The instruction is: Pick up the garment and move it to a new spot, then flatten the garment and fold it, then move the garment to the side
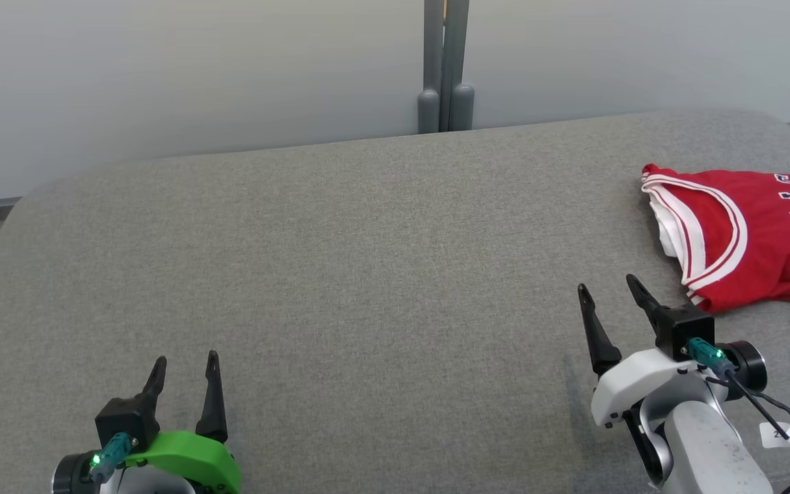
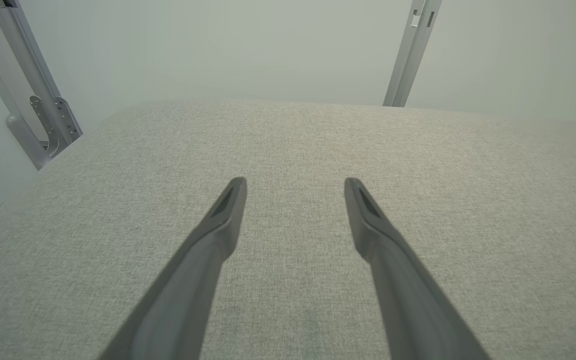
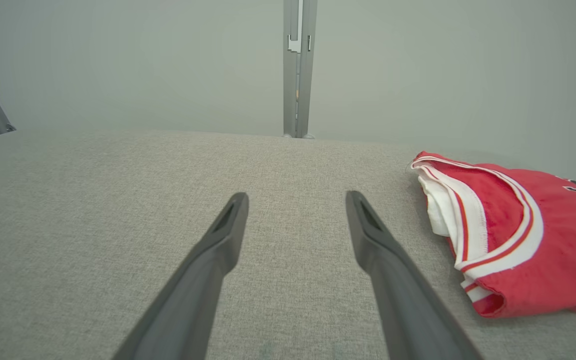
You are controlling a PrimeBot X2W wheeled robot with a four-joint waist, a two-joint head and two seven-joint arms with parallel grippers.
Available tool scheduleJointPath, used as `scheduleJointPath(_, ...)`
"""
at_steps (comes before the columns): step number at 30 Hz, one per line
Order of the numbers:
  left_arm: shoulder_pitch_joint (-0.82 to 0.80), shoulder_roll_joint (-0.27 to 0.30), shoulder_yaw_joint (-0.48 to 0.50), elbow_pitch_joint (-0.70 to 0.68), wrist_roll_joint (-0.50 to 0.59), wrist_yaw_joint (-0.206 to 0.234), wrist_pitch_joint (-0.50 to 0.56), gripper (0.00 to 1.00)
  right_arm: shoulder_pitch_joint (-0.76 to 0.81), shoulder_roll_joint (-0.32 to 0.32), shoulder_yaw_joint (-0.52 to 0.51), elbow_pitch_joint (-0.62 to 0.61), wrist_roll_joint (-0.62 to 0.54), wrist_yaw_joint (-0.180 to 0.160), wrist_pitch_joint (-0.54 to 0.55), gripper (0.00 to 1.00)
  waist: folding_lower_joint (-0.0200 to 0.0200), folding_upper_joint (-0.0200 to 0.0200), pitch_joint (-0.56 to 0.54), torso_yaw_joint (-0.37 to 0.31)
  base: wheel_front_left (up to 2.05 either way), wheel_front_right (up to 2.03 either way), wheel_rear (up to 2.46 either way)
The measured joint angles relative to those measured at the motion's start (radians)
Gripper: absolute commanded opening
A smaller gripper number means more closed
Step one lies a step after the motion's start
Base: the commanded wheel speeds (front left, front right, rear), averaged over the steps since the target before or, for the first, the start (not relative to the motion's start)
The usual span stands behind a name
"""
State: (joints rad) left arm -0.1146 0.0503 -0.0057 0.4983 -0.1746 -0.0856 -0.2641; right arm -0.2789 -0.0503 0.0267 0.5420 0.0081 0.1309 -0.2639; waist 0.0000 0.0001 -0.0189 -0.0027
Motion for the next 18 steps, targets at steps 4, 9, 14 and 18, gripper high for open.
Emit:
scheduleJointPath(4, 0.000, 0.000, 0.000, -0.001, 0.000, 0.007, 0.000, 1.00, 0.008, 0.000, 0.001, -0.012, 0.000, 0.000, 0.000, 1.00, 0.0000, -0.0001, 0.001, -0.003, 0.00, 0.00, 0.00)
scheduleJointPath(9, 0.001, 0.000, -0.001, -0.008, -0.001, 0.008, 0.000, 1.00, 0.013, 0.000, 0.001, -0.018, -0.002, 0.000, 0.000, 1.00, 0.0000, 0.0000, 0.002, -0.006, 0.00, 0.00, 0.00)
scheduleJointPath(14, 0.004, 0.000, -0.002, -0.018, -0.007, 0.008, 0.000, 1.00, 0.015, 0.000, 0.004, -0.016, -0.004, 0.000, 0.000, 1.00, 0.0000, -0.0001, 0.005, -0.009, 0.00, 0.00, 0.00)
scheduleJointPath(18, 0.006, 0.000, -0.002, -0.024, -0.010, 0.011, 0.000, 1.00, 0.015, 0.000, 0.006, -0.019, -0.001, 0.000, 0.000, 1.00, 0.0000, 0.0000, 0.006, -0.012, 0.00, 0.00, 0.00)
